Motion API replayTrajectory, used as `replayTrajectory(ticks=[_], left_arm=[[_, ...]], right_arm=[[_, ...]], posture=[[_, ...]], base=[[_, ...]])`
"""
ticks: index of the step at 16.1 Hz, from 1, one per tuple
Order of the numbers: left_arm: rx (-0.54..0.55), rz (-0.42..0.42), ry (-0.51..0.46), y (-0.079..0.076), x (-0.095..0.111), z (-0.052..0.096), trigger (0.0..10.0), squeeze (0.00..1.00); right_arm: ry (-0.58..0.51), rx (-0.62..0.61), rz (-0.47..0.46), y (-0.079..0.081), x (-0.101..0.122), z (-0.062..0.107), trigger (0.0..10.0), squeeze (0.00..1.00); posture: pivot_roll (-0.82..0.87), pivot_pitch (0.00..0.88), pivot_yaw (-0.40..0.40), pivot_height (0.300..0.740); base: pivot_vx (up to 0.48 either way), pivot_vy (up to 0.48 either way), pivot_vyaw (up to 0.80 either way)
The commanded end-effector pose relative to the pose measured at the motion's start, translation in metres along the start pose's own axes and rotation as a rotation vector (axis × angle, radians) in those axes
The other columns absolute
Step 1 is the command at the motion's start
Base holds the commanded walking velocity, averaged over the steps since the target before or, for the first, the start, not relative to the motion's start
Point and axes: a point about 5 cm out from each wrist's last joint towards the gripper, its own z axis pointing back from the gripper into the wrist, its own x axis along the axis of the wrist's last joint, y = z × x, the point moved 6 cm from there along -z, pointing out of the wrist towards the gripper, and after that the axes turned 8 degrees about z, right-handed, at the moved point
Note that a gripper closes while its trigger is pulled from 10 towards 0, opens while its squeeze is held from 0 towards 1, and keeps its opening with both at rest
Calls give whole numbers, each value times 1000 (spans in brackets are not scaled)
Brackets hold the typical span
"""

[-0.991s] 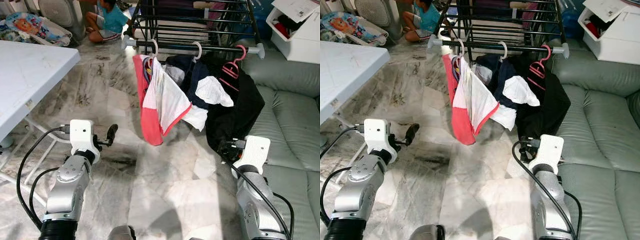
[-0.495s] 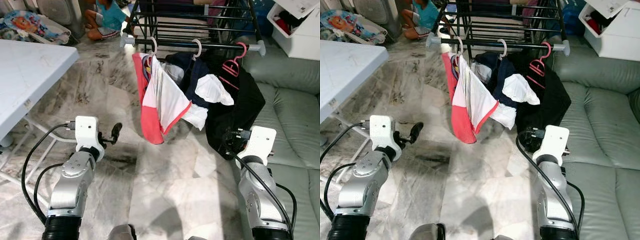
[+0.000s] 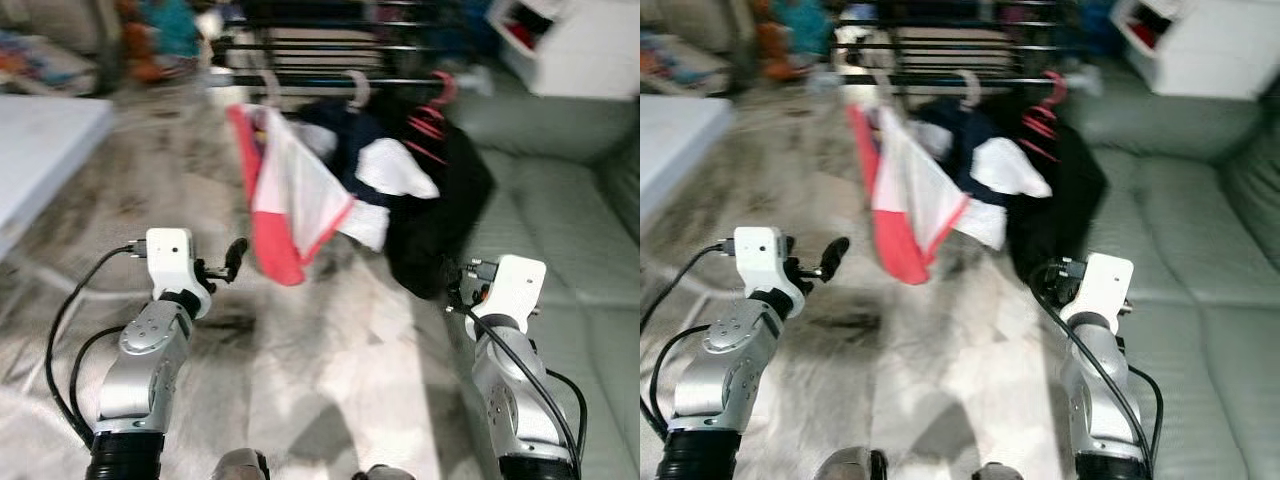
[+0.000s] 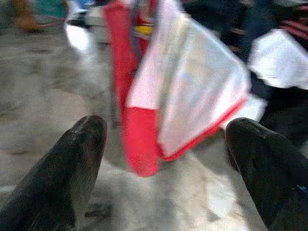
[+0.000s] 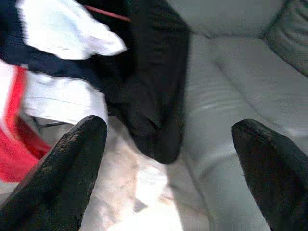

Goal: Hang hanger

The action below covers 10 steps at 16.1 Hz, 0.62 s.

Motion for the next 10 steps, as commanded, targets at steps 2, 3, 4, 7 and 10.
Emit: replayTrajectory(ticks=[2, 3, 4, 7, 10], left_arm=[[-23, 2, -6, -4, 3, 1, 10000, 0], [-29, -1, -10, -6, 4, 0, 10000, 0], [-37, -5, -21, -8, 11, -4, 10000, 0], [-60, -30, -49, -10, 23, -9, 10000, 0], [-77, -43, -70, -10, 24, -7, 10000, 0]], right_arm=[[22, -1, -2, 0, -7, 1, 10000, 0], [18, 3, 6, 0, -5, -1, 10000, 0], [0, 29, 23, 7, 4, -5, 10000, 0], [-24, 62, 54, 18, 14, -9, 10000, 0], [-2, 53, 35, 19, 5, -8, 10000, 0]], posture=[[35, 76, 12, 740], [39, 77, 7, 740], [28, 81, 5, 740], [30, 82, 15, 740], [35, 58, 21, 740]], base=[[0, 334, -800], [0, 450, 0], [0, 480, 0], [0, 480, 0], [0, 480, 0]])
